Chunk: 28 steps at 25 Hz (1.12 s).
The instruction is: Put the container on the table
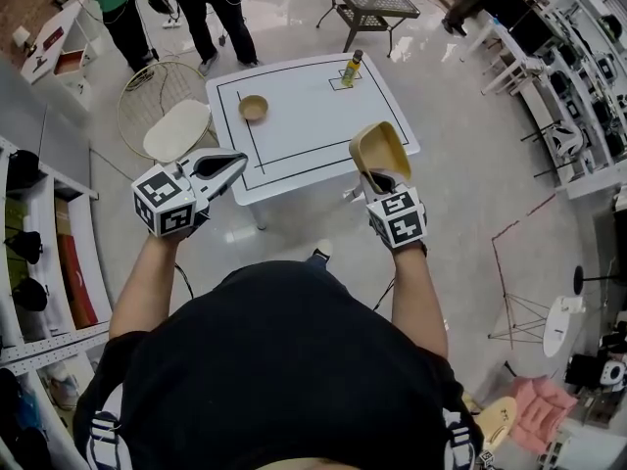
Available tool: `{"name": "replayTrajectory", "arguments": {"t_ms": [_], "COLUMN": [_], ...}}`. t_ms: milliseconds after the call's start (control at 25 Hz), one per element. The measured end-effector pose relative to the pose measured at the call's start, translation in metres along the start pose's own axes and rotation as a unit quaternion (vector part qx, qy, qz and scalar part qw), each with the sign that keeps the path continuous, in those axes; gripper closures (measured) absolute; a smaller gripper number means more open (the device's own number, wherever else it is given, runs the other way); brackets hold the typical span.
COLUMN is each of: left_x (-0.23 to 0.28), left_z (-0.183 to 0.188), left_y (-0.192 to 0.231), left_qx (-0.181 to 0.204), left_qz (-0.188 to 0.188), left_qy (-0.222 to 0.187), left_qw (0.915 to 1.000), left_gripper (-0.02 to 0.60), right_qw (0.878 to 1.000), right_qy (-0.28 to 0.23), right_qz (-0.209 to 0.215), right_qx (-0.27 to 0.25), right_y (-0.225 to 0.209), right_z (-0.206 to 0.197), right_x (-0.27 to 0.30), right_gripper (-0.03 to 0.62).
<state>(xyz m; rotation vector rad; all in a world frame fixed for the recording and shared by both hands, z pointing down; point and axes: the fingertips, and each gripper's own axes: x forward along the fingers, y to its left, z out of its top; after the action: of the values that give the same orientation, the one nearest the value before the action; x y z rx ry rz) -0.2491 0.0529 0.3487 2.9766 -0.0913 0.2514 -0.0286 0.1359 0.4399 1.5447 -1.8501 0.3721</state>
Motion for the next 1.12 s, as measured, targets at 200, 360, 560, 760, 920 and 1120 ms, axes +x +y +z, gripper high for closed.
{"name": "replayTrajectory", "arguments": {"t_ms": [200,360,560,760,920,1120], "left_x": [0.025,0.045,0.067,0.088,0.101,0.118], "left_z": [-0.001,-0.002,-0.001,0.002,0.006,0.003], "left_y": [0.006,0.014,0.025,0.033,0.041,0.051], "left_qx": [0.000,-0.004,-0.007,-0.014,-0.027,-0.029], "left_qz": [-0.003,-0.002,0.003,0.005,0.006,0.014], "left_qy": [0.009,0.013,0.013,0.012,0.006,0.009], "left_qw": [1.0000,0.9999,0.9999,0.9998,0.9996,0.9994], "left_gripper": [0.575,0.575,0.575,0.575,0.575,0.575], "right_qw": [1.000,1.000,1.000,1.000,1.000,0.999], "right_qy": [0.001,0.007,0.008,0.007,0.007,0.012], "right_qz": [0.004,0.009,0.016,0.023,0.027,0.033], "right_qx": [0.001,0.001,-0.001,-0.002,-0.003,-0.003], "right_y": [-0.018,-0.034,-0.054,-0.076,-0.090,-0.107], "right_z": [-0.006,-0.013,-0.015,-0.015,-0.014,-0.019], "right_x": [0.008,0.018,0.030,0.042,0.050,0.060], "right_gripper": [0.586,0.586,0.586,0.586,0.586,0.586]}}
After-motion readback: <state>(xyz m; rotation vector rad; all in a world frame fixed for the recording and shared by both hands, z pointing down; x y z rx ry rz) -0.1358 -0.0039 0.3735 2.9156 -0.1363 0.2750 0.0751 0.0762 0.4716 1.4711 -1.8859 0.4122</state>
